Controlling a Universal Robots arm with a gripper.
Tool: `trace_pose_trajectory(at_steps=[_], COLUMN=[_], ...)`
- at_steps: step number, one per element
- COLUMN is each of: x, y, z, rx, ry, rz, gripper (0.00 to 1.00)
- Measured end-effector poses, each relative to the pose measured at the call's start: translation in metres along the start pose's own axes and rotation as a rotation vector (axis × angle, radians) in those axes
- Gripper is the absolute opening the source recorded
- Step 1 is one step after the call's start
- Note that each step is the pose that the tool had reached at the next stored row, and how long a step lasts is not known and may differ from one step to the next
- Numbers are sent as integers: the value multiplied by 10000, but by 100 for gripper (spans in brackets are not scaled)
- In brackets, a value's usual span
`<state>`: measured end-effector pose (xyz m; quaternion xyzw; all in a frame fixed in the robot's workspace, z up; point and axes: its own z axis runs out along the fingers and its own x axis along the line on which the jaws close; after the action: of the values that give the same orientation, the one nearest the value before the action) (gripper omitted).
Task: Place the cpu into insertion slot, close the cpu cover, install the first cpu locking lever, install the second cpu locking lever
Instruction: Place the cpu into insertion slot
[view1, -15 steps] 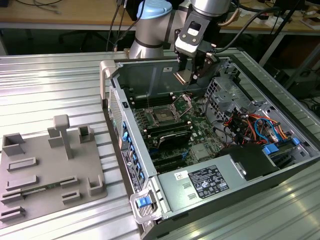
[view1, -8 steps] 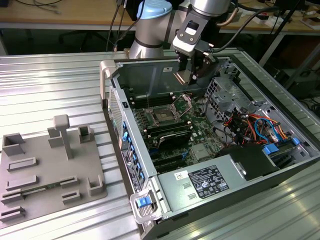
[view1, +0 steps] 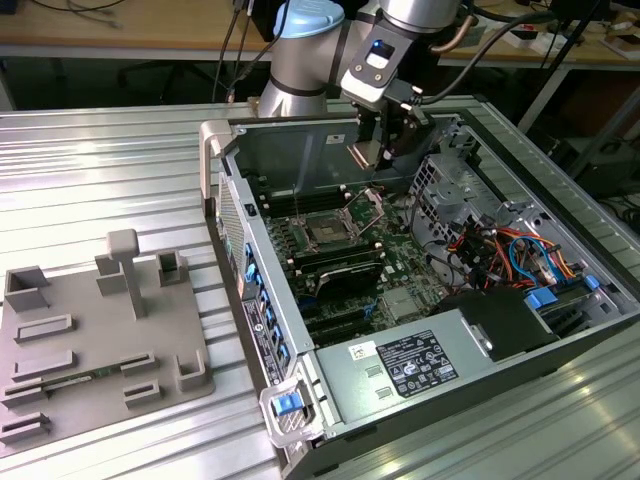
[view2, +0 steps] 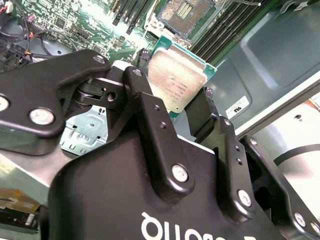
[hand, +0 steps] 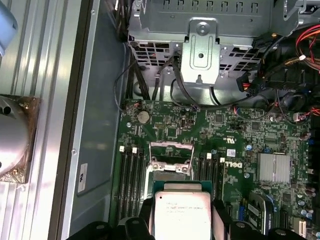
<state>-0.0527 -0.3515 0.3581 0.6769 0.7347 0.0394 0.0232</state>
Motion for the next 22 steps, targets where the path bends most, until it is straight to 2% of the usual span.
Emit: trace_pose_trajectory(at_steps=[13,22], x=[0,0], y=[0,-3], z=[0,0], rx=[-1,-7], ry=[-3,-31], rz=[34,344], gripper=[55,55])
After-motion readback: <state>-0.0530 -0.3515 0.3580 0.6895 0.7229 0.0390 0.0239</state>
